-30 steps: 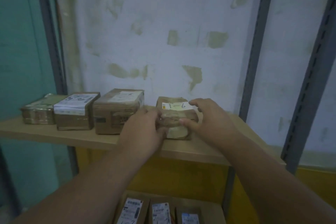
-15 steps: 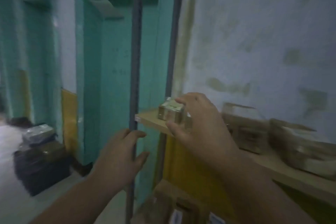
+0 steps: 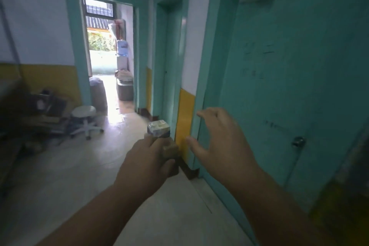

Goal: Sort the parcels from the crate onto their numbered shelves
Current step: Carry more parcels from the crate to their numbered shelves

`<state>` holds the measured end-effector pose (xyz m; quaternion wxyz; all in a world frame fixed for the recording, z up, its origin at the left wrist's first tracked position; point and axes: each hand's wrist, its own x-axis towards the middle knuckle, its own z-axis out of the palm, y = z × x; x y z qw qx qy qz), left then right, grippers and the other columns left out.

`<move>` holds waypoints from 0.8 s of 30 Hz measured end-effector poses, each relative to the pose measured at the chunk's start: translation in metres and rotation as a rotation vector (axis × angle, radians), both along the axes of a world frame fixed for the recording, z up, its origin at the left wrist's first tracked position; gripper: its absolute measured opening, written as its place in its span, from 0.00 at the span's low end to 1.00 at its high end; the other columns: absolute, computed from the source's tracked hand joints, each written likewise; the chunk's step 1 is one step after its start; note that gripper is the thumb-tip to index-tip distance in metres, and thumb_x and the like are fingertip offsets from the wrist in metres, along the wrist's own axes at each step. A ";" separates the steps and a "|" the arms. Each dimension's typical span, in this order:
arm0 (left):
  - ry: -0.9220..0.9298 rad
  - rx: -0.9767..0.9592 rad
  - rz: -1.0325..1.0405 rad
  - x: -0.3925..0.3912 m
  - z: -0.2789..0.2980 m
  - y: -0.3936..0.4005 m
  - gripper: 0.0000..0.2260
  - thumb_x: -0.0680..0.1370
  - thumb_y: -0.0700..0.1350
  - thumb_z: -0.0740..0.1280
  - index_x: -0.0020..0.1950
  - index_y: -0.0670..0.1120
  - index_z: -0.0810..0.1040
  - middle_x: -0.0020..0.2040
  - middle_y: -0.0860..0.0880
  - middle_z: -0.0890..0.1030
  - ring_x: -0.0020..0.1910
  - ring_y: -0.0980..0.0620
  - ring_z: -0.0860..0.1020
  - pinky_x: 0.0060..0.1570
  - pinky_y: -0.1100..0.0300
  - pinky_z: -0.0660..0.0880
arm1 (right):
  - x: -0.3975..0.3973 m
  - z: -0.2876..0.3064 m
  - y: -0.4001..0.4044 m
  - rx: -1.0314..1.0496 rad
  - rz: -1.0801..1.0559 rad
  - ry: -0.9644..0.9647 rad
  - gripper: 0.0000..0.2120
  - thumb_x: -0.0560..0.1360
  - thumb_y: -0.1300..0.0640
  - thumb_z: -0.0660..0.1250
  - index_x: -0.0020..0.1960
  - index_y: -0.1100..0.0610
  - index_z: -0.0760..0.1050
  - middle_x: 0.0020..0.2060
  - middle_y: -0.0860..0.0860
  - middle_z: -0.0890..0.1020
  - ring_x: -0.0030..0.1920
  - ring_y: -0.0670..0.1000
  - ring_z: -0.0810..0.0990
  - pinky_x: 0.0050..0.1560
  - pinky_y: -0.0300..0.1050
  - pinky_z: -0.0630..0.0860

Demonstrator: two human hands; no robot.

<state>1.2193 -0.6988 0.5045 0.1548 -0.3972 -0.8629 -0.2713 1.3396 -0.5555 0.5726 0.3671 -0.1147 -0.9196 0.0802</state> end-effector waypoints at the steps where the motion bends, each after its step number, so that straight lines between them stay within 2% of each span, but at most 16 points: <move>1: -0.017 0.003 0.019 -0.022 -0.009 0.006 0.22 0.73 0.56 0.72 0.66 0.57 0.73 0.59 0.53 0.77 0.57 0.51 0.75 0.52 0.60 0.72 | -0.023 -0.007 0.008 0.003 0.014 -0.019 0.28 0.74 0.43 0.70 0.71 0.50 0.70 0.64 0.49 0.72 0.65 0.52 0.72 0.63 0.52 0.74; 5: -0.089 -0.012 0.060 -0.112 -0.036 0.033 0.21 0.75 0.54 0.72 0.66 0.54 0.75 0.60 0.53 0.78 0.55 0.54 0.75 0.49 0.66 0.67 | -0.123 -0.030 0.049 -0.031 0.062 -0.034 0.28 0.75 0.44 0.70 0.71 0.49 0.69 0.65 0.49 0.72 0.65 0.51 0.71 0.64 0.52 0.73; 9: -0.130 -0.057 0.139 -0.209 -0.047 0.047 0.21 0.76 0.58 0.68 0.68 0.56 0.73 0.61 0.54 0.76 0.58 0.54 0.73 0.54 0.63 0.70 | -0.237 -0.039 0.084 -0.114 0.103 -0.074 0.27 0.75 0.44 0.70 0.71 0.51 0.71 0.66 0.51 0.73 0.65 0.54 0.72 0.64 0.52 0.72; 12: -0.151 -0.102 0.202 -0.277 -0.057 0.047 0.21 0.76 0.59 0.67 0.68 0.57 0.72 0.63 0.55 0.75 0.61 0.53 0.72 0.58 0.59 0.72 | -0.321 -0.045 0.099 -0.122 0.112 -0.103 0.26 0.75 0.44 0.70 0.71 0.50 0.71 0.66 0.51 0.73 0.65 0.53 0.71 0.62 0.47 0.69; 15: -0.192 -0.121 0.251 -0.346 -0.074 0.050 0.21 0.77 0.60 0.67 0.68 0.58 0.71 0.63 0.55 0.74 0.60 0.54 0.72 0.59 0.60 0.72 | -0.401 -0.058 0.110 -0.167 0.134 -0.106 0.27 0.74 0.45 0.71 0.71 0.51 0.71 0.65 0.51 0.74 0.65 0.53 0.71 0.60 0.43 0.66; 24: -0.245 -0.136 0.134 -0.586 -0.102 0.119 0.20 0.77 0.57 0.68 0.68 0.55 0.73 0.62 0.53 0.76 0.59 0.53 0.74 0.59 0.58 0.73 | -0.606 -0.095 0.155 -0.263 0.021 -0.096 0.28 0.73 0.45 0.71 0.70 0.53 0.71 0.66 0.54 0.73 0.66 0.55 0.71 0.62 0.47 0.68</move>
